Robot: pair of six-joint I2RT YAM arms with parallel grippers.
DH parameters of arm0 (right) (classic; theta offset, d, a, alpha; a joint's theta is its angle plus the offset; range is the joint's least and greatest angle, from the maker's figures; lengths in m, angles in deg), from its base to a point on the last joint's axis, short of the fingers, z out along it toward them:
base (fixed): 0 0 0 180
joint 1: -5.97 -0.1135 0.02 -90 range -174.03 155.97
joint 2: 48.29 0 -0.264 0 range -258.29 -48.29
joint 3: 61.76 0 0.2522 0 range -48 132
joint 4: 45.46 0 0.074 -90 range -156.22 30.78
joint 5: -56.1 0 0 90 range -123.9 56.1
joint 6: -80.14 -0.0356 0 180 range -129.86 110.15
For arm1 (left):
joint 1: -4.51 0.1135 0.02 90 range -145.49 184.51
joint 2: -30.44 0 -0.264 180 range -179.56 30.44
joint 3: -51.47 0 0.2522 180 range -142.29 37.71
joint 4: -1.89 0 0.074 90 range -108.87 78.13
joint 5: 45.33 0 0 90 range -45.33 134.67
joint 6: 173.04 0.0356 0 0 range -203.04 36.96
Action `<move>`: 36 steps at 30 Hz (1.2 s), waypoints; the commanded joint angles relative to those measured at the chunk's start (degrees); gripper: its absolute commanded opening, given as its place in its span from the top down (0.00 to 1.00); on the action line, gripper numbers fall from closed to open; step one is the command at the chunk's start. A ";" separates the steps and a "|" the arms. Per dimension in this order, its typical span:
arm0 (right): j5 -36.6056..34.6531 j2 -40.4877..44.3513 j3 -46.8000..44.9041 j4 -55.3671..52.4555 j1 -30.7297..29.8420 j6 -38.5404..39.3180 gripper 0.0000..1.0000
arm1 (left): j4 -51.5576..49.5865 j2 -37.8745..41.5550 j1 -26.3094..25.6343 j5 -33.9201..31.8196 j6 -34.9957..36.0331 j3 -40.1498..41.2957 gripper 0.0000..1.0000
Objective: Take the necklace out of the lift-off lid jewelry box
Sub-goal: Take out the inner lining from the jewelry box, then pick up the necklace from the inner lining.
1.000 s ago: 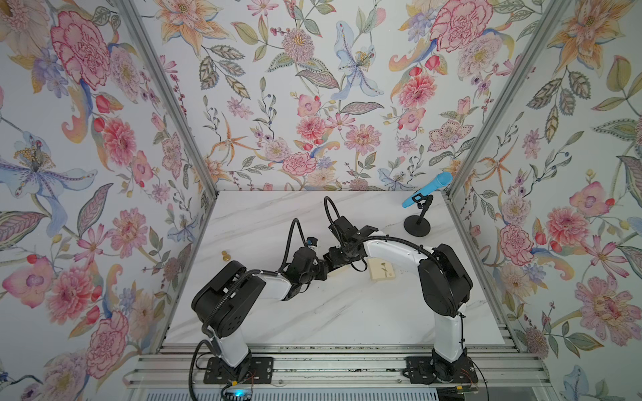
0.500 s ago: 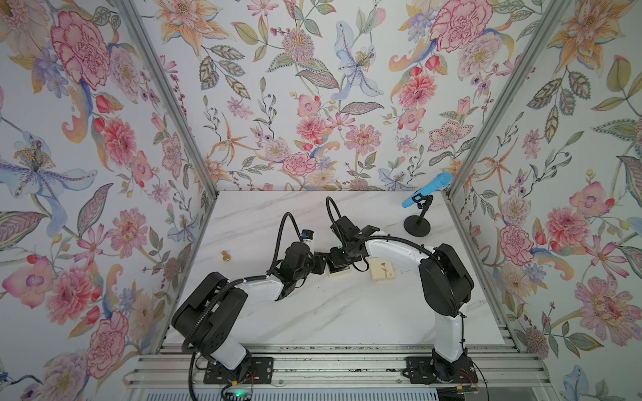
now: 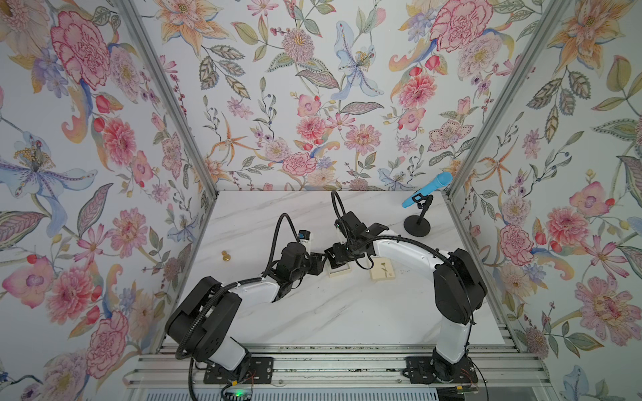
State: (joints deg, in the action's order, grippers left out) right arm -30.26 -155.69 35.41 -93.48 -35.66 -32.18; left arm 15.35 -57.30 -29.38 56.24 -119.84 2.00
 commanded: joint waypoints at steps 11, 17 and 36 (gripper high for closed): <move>1.36 6.46 -2.11 -0.93 0.05 0.02 1.00 | 12.56 1.91 0.93 10.42 -2.87 4.76 0.40; 1.96 7.07 -2.21 -0.92 -0.60 -0.25 1.00 | 16.16 -0.19 0.95 12.11 -4.72 4.56 0.38; 4.14 8.35 -3.06 0.66 -1.48 -0.73 0.88 | 24.15 -4.96 1.55 16.68 -8.03 5.13 1.00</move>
State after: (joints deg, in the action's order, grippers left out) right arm -27.33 -149.74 33.51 -93.16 -36.53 -32.42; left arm 36.90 -61.50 -28.48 71.65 -127.73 6.59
